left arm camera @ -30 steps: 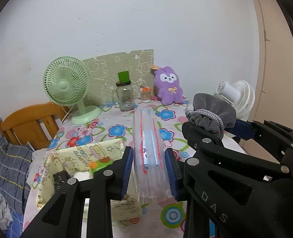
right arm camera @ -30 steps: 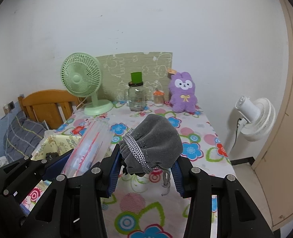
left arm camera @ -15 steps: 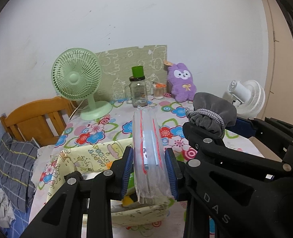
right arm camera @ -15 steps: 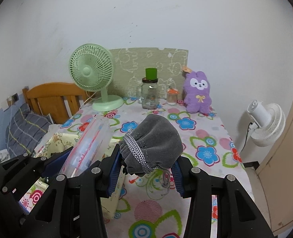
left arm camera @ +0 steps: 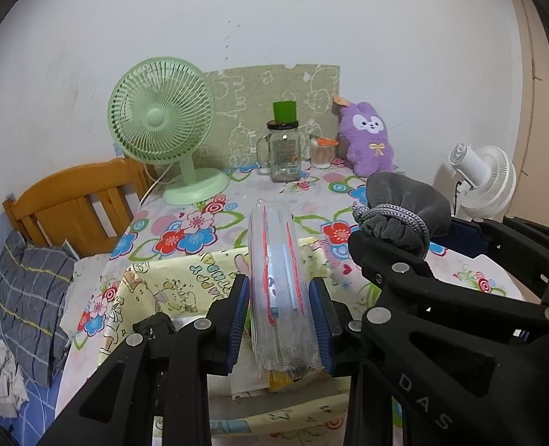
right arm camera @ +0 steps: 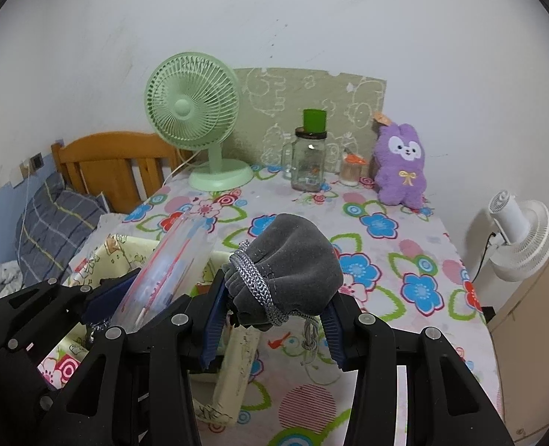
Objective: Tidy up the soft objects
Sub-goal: 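Carry the clear tube with the left tool while the right tool carries the grey pouch to the box, then release the clear tube into the box while the right tool releases the grey pouch there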
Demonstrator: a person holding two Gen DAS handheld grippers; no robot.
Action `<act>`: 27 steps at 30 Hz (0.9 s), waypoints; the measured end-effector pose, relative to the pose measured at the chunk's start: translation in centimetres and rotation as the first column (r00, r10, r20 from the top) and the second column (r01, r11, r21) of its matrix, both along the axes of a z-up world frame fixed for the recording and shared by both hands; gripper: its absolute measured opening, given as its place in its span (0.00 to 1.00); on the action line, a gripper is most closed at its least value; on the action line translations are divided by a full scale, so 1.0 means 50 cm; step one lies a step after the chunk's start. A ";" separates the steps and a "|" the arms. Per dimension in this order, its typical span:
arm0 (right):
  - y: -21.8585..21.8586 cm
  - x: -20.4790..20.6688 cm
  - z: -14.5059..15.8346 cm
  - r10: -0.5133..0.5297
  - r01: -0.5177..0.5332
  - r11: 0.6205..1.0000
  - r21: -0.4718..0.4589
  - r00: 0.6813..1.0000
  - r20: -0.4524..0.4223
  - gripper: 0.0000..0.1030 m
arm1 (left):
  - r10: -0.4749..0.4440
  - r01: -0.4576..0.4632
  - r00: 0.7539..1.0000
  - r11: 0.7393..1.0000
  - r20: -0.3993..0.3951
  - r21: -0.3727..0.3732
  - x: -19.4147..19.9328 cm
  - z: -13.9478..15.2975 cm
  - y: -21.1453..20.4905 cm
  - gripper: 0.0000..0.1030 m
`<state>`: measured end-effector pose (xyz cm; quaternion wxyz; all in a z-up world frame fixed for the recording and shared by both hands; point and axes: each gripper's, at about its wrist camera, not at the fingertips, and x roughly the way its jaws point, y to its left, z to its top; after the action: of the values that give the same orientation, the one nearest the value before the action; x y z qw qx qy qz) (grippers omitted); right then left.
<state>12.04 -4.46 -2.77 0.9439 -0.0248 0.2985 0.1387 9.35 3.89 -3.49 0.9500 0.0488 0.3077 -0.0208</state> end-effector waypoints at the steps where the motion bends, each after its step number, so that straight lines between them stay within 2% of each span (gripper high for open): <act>1: 0.005 0.003 -0.002 0.004 -0.004 1.000 -0.002 1.000 -0.004 0.48 | 0.002 -0.002 1.000 1.000 -0.014 -0.003 0.004 -0.003 0.005 0.33; 9: 0.050 0.026 -0.032 0.064 -0.065 0.998 -0.019 0.997 -0.048 0.48 | 0.037 -0.038 0.997 0.999 -0.065 -0.014 0.018 -0.036 0.043 0.34; 12: 0.064 0.031 -0.042 0.084 -0.085 0.996 -0.013 0.994 -0.069 0.48 | 0.051 -0.053 0.996 0.998 -0.073 -0.028 0.014 -0.042 0.054 0.37; 15: 0.073 0.036 -0.049 0.098 -0.099 0.995 -0.011 0.992 -0.084 0.48 | 0.053 -0.056 0.995 0.998 -0.083 -0.035 0.012 -0.046 0.060 0.45; 17: 0.079 0.037 -0.053 0.107 -0.108 0.994 -0.007 0.990 -0.091 0.48 | 0.057 -0.060 0.994 0.997 -0.090 -0.042 0.010 -0.048 0.065 0.58; 24: 0.096 0.038 -0.059 0.142 -0.140 0.990 0.024 0.984 -0.111 0.48 | 0.075 -0.081 0.993 0.995 -0.093 -0.061 0.004 -0.051 0.082 0.66; 27: 0.100 0.037 -0.061 0.153 -0.149 0.988 0.036 0.981 -0.122 0.52 | 0.086 -0.092 0.992 0.994 -0.093 -0.058 0.000 -0.052 0.087 0.72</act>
<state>13.92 0.54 -5.83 0.9106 -0.0259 0.3519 0.2153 9.35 8.25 -6.09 0.9361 0.0044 0.3516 0.0097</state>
